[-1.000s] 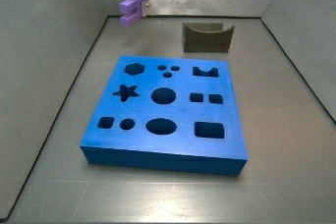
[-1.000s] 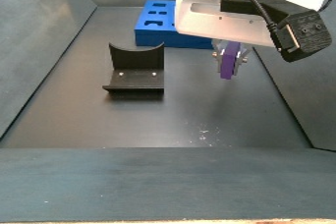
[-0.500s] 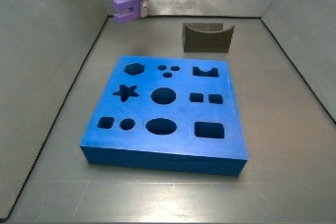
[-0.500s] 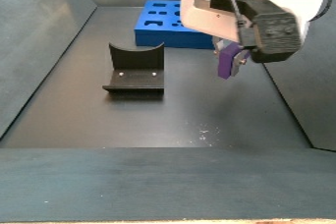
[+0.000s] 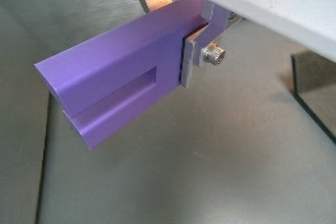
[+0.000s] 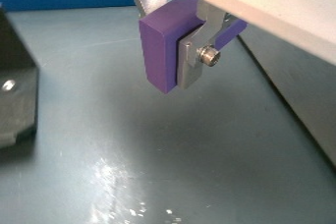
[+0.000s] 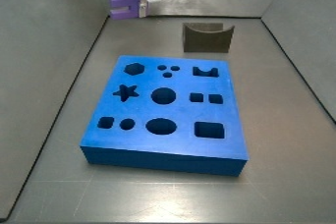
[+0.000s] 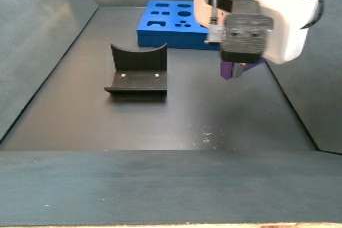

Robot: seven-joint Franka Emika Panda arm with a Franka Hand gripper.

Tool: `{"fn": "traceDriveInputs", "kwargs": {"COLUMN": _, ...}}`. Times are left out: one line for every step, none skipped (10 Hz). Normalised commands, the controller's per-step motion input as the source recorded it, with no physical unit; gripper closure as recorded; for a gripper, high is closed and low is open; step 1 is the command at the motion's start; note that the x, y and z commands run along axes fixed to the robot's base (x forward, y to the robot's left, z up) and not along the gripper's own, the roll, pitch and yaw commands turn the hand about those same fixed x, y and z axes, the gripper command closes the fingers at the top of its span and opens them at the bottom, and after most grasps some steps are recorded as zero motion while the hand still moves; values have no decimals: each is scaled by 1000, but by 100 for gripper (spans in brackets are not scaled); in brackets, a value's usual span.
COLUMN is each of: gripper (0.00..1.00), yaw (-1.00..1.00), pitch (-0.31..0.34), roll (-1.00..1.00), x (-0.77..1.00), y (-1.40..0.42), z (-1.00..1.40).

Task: Pick up the double-square object. Move up. Rotate the double-square object. Place the double-square object on the fixture. Regrasp the double-square object. Move to above the board. Insert the double-square object.
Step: Rotate the double-square object.

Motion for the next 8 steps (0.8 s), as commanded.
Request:
{"fn": "traceDriveInputs", "kwargs": {"gripper": 100, "yaw": -1000, "pitch": -1, "roll": -7, "x": -7, "y": 14, "z": -2}}
{"fn": "traceDriveInputs", "kwargs": {"gripper": 100, "yaw": -1000, "pitch": -1, "roll": -8, "x": -7, "y": 14, "z": -2}}
{"fn": "traceDriveInputs", "kwargs": {"gripper": 100, "yaw": -1000, "pitch": -1, "roll": -8, "x": -7, "y": 14, "z": -2}}
{"fn": "traceDriveInputs", "kwargs": {"gripper": 100, "yaw": -1000, "pitch": -1, "roll": -8, "x": -7, "y": 14, "z": -2}}
{"fn": "traceDriveInputs", "kwargs": {"gripper": 100, "yaw": -1000, "pitch": -1, "roll": -9, "x": -8, "y": 14, "z": -2}}
{"fn": "traceDriveInputs", "kwargs": {"gripper": 100, "yaw": -1000, "pitch": -1, "roll": -9, "x": -8, "y": 14, "z": -2}}
{"fn": "traceDriveInputs", "kwargs": {"gripper": 100, "yaw": -1000, "pitch": -1, "roll": -10, "x": -8, "y": 14, "z": -2}}
{"fn": "traceDriveInputs", "kwargs": {"gripper": 100, "yaw": -1000, "pitch": -1, "roll": -10, "x": -8, "y": 14, "z": -2}}
